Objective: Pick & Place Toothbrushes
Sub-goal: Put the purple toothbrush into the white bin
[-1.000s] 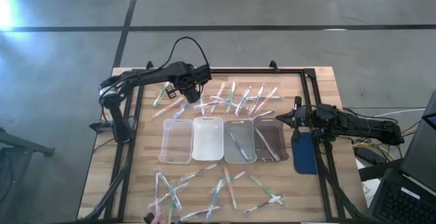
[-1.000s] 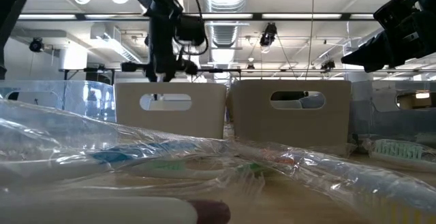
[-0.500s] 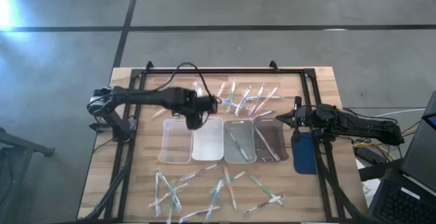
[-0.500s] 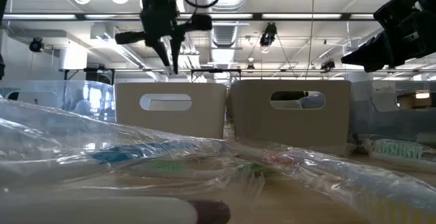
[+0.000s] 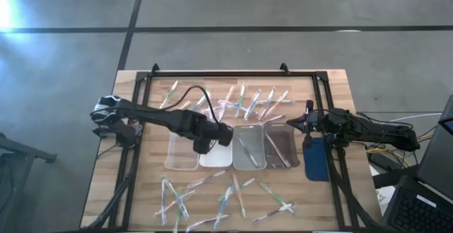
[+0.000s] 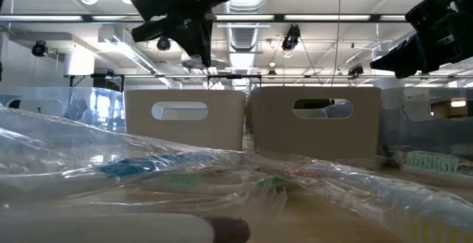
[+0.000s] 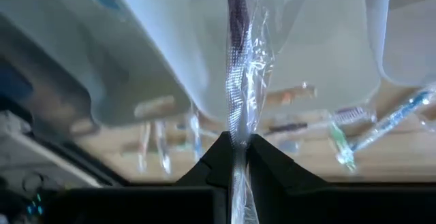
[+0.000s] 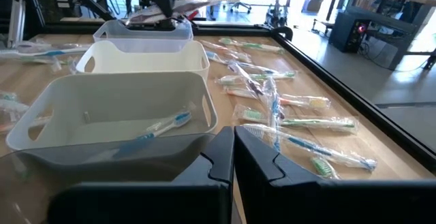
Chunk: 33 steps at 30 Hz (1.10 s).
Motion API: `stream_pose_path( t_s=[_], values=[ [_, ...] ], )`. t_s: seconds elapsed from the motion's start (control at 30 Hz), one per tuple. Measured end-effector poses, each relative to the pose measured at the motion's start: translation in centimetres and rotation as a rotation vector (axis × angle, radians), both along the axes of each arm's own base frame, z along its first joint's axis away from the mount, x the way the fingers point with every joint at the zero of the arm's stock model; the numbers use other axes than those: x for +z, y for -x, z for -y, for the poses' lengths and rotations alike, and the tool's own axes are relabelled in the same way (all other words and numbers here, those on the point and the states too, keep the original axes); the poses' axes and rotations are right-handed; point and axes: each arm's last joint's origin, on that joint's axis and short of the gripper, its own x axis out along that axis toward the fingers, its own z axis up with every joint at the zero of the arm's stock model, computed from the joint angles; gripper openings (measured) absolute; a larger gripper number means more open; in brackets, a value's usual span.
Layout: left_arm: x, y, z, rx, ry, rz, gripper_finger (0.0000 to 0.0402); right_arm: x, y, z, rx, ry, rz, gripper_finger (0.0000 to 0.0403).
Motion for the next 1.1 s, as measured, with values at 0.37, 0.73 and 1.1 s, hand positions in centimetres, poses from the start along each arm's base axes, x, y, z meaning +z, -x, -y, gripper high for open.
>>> stream_pose_path(
  t_s=[0.37, 0.73, 1.1],
  values=[
    [-2.2, -0.6, 3.2, -0.147, -0.013, -0.095, 0.0033, 0.0, 0.0, 0.0, 0.0, 0.0, 0.0, 0.0008],
    [-4.3, -1.4, 3.7, -0.054, 0.06, -0.122, 0.0033, 0.0, 0.0, 0.0, 0.0, 0.0, -0.001, 0.0008],
    [-5.0, -1.4, 4.5, -0.098, 0.035, -0.164, 0.0033, 0.0, 0.0, 0.0, 0.0, 0.0, -0.001, 0.0008]
  ],
)
